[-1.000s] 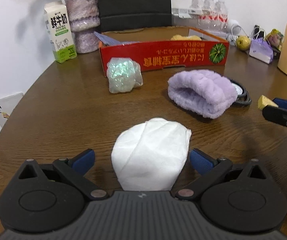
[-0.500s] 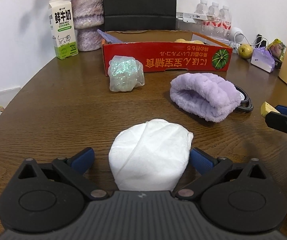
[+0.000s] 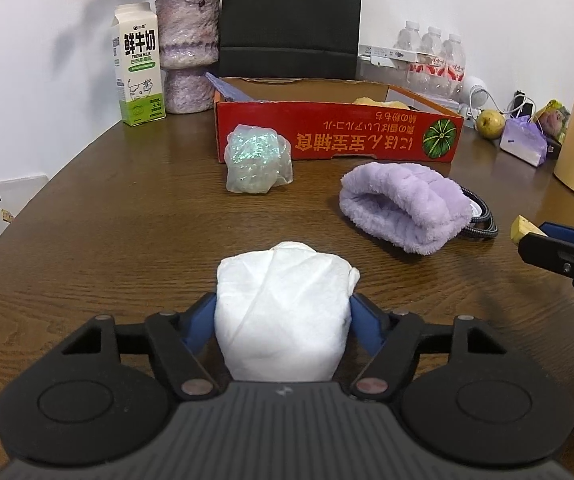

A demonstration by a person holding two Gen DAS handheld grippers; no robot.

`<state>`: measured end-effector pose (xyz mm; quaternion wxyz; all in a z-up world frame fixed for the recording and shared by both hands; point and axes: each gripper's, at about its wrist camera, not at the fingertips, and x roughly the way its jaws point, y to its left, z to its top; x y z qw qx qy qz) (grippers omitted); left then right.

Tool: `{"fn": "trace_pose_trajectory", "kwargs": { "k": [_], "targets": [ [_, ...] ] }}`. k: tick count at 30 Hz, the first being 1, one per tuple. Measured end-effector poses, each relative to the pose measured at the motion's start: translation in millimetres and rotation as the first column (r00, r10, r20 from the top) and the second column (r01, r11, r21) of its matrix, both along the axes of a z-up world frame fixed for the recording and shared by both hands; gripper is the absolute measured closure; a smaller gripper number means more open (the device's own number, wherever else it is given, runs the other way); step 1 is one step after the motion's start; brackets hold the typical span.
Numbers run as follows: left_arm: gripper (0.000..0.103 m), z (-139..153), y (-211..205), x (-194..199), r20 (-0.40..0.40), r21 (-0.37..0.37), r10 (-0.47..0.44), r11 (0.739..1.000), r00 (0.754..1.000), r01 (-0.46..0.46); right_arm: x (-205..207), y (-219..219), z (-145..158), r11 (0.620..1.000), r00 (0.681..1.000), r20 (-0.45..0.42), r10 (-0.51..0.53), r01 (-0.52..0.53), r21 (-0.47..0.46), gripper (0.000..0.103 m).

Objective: Organize objects
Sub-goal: 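Grasp the beige block with right tool while left tool grasps the white cloth, then carry the white cloth and beige block up to the red cardboard box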

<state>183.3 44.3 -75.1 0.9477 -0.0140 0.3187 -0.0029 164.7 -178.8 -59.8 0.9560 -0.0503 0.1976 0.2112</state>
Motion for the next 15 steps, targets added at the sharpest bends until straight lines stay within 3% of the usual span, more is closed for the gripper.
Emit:
{"fn": "trace_pose_trajectory", "kwargs": {
  "k": [15],
  "targets": [
    [0.035,19.5,-9.4,-24.4,0.079,0.027,0.031,0.999,0.996,-0.033,-4.7,1.9,1.5,1.0,1.0,0.017,0.018,-0.018,0.003,0.076]
  ]
}}
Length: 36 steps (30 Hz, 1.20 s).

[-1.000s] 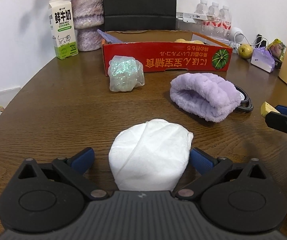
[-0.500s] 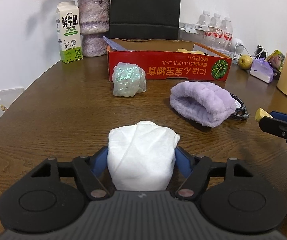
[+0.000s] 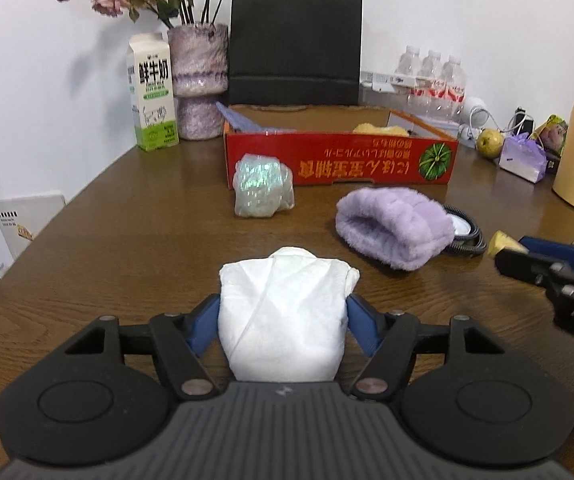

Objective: Organize objects
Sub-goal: 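Carry the white cloth and beige block up to the red cardboard box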

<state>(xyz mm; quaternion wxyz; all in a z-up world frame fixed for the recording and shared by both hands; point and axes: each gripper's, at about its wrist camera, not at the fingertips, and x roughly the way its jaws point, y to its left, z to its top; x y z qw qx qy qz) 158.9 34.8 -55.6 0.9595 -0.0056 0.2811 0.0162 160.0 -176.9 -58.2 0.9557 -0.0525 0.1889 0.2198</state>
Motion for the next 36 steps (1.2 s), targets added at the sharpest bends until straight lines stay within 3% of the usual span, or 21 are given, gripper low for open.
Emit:
{"fn": "trace_pose_trajectory", "kwargs": {
  "k": [15,36],
  "targets": [
    [0.033,47.6,-15.8,3.7,0.124,-0.008,-0.006,1.0,0.992,0.007,2.2,1.4,27.6,1.0,0.997,0.068,0.024,-0.024,0.002,0.076],
    [0.033,83.5,-27.3,60.7,0.176,-0.045,0.03,0.999,0.984,-0.022,59.2,12.7,65.9,0.999,0.992,0.119,0.029,-0.027,-0.02,0.076]
  ]
}}
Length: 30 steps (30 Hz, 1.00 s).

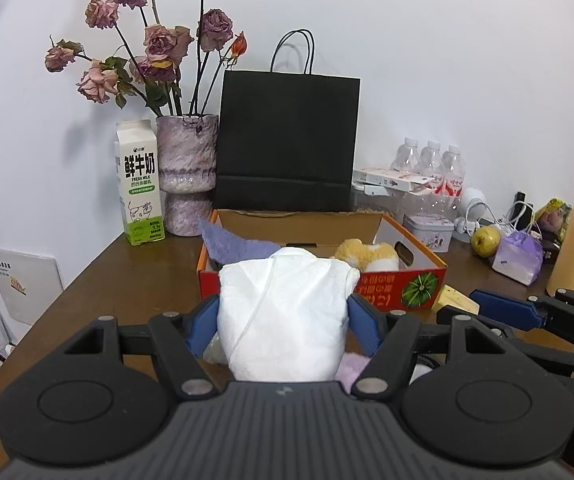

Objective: Organize objects
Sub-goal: 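Carry the white cloth and beige block up to the red cardboard box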

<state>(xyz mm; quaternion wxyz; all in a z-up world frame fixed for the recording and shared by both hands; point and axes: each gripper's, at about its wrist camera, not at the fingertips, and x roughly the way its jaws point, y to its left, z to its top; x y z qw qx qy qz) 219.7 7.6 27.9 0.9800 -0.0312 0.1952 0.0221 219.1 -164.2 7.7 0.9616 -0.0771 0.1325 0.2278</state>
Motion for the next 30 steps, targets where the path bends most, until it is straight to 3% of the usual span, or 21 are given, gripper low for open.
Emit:
{"fn": "trace_pose_trajectory", "kwargs": {
  "k": [30],
  "targets": [
    [0.033,5.3,3.5,116.0,0.016,-0.027,0.031,0.999,0.999,-0.03,116.4,14.3,2.4,0.996,0.999,-0.039,-0.026,0.029,0.087,0.076]
  ]
}}
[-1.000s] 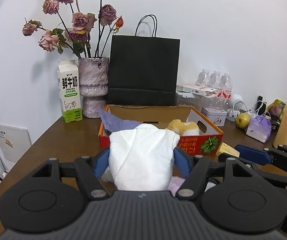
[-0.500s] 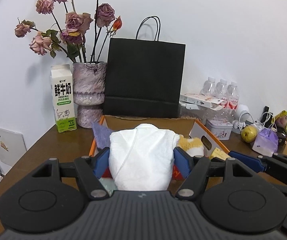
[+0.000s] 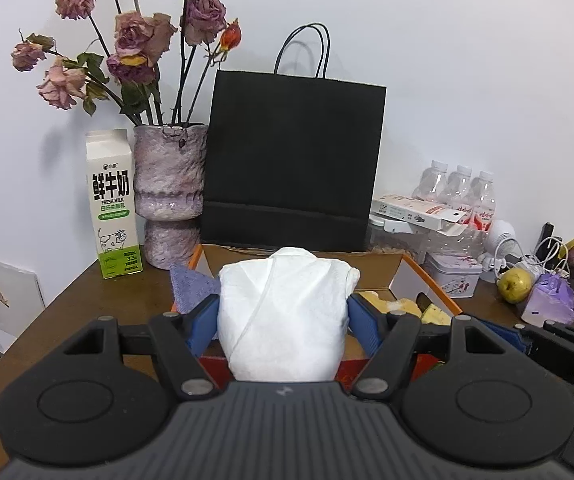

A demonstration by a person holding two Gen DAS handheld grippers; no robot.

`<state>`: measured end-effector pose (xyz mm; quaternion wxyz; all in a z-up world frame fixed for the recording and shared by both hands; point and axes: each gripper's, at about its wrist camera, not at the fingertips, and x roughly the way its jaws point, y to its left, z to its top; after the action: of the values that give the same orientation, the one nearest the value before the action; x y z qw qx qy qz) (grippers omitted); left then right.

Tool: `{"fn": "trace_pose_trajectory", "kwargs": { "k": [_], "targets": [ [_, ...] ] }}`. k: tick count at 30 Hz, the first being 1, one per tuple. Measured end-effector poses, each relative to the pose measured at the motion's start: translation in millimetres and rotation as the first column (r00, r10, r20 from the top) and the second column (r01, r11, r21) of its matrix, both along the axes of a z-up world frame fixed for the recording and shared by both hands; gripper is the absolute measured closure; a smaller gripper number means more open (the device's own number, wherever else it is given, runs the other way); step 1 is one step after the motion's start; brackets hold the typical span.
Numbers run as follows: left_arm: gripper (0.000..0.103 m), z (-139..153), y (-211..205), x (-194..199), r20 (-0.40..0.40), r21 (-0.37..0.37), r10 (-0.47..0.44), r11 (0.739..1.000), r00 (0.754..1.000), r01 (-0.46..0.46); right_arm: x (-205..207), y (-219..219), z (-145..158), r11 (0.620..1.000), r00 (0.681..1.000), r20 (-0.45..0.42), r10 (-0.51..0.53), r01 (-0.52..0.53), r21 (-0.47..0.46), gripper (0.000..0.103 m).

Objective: Organize objects
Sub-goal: 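Carry the white cloth and beige block up to the red cardboard box, then lower both held items into the box and open both tools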

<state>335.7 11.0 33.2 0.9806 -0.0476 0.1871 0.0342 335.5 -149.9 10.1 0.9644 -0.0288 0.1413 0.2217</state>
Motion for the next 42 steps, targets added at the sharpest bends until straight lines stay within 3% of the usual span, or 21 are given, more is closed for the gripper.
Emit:
{"fn": "trace_pose_trajectory", "kwargs": {
  "k": [42],
  "targets": [
    [0.033,-25.5,16.3,133.4,-0.056,0.049,0.054,0.997,0.997,-0.051,132.7,30.9,-28.1,0.998,0.997,-0.071,-0.039,0.035,-0.056,0.076]
  ]
}}
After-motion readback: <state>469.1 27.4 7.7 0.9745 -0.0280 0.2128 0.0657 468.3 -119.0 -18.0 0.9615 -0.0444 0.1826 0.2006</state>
